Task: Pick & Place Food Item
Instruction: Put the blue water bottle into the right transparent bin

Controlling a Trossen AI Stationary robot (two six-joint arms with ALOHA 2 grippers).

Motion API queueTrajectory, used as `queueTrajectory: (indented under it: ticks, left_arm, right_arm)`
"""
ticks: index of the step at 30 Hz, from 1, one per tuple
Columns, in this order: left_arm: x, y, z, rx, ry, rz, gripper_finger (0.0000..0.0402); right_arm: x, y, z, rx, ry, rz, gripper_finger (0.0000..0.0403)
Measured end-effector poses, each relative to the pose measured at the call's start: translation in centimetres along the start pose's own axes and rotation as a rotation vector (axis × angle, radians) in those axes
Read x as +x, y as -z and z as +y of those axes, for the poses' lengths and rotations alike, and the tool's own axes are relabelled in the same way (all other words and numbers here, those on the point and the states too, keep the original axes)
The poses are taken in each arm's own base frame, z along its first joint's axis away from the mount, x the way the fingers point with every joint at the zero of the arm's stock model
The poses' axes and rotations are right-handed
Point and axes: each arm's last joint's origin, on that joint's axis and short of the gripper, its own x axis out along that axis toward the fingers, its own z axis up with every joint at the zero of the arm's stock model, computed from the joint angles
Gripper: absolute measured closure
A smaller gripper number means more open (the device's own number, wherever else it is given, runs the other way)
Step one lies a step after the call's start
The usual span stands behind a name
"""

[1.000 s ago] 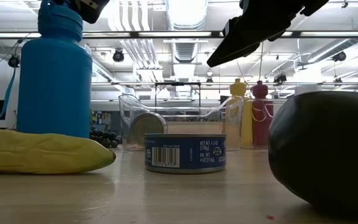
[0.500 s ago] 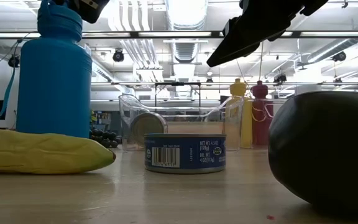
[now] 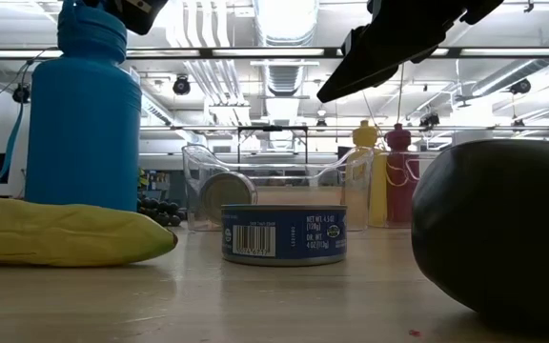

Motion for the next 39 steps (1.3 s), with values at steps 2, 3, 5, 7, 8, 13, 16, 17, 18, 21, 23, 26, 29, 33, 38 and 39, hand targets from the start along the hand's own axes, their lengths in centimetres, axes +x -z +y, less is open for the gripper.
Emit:
queueTrajectory:
  ticks: [2, 3, 5, 7, 8, 13, 16, 17, 18, 21, 23, 26, 29, 33, 38, 39]
  left_arm:
    - [-0.1, -0.2, 0.0, 0.007, -0.002, -0.004, 0.0334]
    - [-0.3, -0.3, 0.1, 0.008, -0.002, -0.009, 0.0334]
    - [-0.5, -0.6, 0.2, 0.014, -0.006, -0.023, 0.0334]
    - [-0.8, -0.9, 0.2, 0.016, -0.007, -0.03, 0.0334]
    - [-0.9, -1.0, 0.2, 0.016, -0.008, -0.032, 0.0334]
    - [-1.7, -1.9, 0.3, 0.018, -0.012, -0.065, 0.0334]
    - [-2.2, -2.4, 0.4, 0.016, -0.016, -0.079, 0.0334]
    - [-2.3, -2.5, 0.5, 0.014, -0.018, -0.081, 0.0334]
    - [-2.5, -2.6, 0.5, 0.011, -0.02, -0.084, 0.0334]
    - [-3.1, -3.2, 1.0, -0.002, -0.036, -0.108, 0.0334]
    - [-3.5, -3.5, 1.4, -0.012, -0.04, -0.123, 0.0334]
    - [-3.9, -3.8, 2.1, -0.029, -0.038, -0.143, 0.0334]
    - [-4.1, -4.1, 3.1, -0.04, -0.034, -0.153, 0.0334]
    - [-3.7, -5.0, 4.5, -0.022, -0.017, -0.153, 0.0334]
    - [-2.5, -6.8, 6.4, 0.026, 0.015, -0.135, 0.0334]
    - [-2.3, -7.2, 6.8, 0.042, 0.014, -0.13, 0.0334]
  right_arm:
    - [0.0, 0.0, 0.0, 0.0, 0.0, 0.0, 0.0179]
    - [0.0, 0.0, 0.0, 0.0, 0.0, 0.0, 0.0179]
    - [0.0, 0.0, 0.0, 0.0, 0.0, 0.0, 0.0179]
    - [0.0, 0.0, 0.0, 0.001, 0.0, 0.0, 0.0179]
    - [0.0, 0.0, 0.0, 0.001, 0.0, 0.0, 0.0179]
    - [0.0, 0.0, 0.0, -0.005, 0.001, 0.001, 0.0179]
    - [-0.2, 0.0, 0.0, -0.019, 0.0, 0.002, 0.0179]
    - [-0.4, -0.1, 0.0, -0.018, -0.001, -0.002, 0.0179]
    - [-0.5, -0.1, -0.1, -0.018, -0.002, -0.004, 0.0179]
    - [-1.1, -0.2, -0.2, -0.02, 0.0, 0.006, 0.0179]
    - [-1.7, -0.2, -0.4, -0.021, 0.002, 0.017, 0.0179]
    - [-2.7, -0.4, -0.6, 0.001, 0.0, 0.008, 0.0179]
    - [-3.8, -0.7, -0.7, 0.004, -0.007, -0.012, 0.0179]
    - [-5.4, -0.9, -0.8, 0.005, -0.021, -0.029, 0.0179]
    - [-7.2, -0.6, -1.2, 0.048, -0.025, -0.023, 0.0179]
    - [-7.5, -0.6, -1.2, 0.051, -0.026, -0.023, 0.0179]
